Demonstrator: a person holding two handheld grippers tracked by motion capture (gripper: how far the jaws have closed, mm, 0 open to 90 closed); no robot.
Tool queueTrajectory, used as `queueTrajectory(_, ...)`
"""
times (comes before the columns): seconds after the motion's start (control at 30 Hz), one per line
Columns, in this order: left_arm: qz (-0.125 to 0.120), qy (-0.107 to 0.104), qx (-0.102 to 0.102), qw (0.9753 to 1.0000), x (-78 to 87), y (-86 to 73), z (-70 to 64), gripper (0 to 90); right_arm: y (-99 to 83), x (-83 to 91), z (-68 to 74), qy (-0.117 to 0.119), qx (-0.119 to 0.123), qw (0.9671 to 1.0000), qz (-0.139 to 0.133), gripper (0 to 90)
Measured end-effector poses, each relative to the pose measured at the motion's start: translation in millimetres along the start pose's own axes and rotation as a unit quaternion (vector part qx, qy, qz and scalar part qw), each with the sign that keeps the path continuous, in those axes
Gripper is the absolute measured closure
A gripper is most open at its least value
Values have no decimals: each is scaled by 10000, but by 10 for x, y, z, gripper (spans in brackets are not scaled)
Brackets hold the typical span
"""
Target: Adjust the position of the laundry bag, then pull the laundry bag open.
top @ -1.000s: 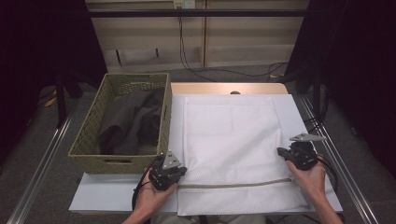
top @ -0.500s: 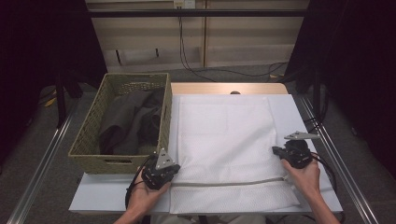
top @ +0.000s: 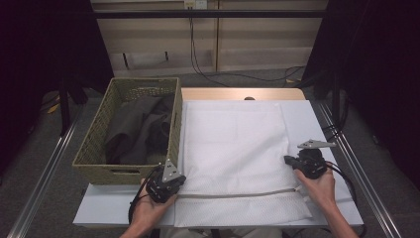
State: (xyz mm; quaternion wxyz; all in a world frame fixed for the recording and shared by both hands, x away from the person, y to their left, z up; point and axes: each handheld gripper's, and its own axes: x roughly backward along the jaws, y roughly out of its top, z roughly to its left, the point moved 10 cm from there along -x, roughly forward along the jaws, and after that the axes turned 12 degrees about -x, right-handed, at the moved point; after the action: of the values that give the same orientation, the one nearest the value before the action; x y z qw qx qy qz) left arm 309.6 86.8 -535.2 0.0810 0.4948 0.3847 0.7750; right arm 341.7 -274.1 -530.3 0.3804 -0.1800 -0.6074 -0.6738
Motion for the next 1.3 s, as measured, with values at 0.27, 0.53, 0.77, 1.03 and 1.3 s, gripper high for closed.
queueTrajectory(0.27,-29,-38,16,10000,-36,-67,5,889,-59,-5,-16,-122,36,9998,123,900)
queueTrajectory(0.53,-90,-67,-81,9999,-44,-41,-91,702,-75,-34,-46,-180,232,9994,172,665)
queueTrajectory(0.77,-331,-408,47,9986,17,37,-183,456,-37,105,-92,19,124,9999,-66,359)
queueTrajectory(1.03,-721,-590,49,9956,80,188,-265,312,-66,432,-186,-4,9,9993,-371,234)
queueTrajectory(1.3,-675,-655,164,9954,80,198,-308,326,-297,673,-204,-87,-79,9991,-412,368)
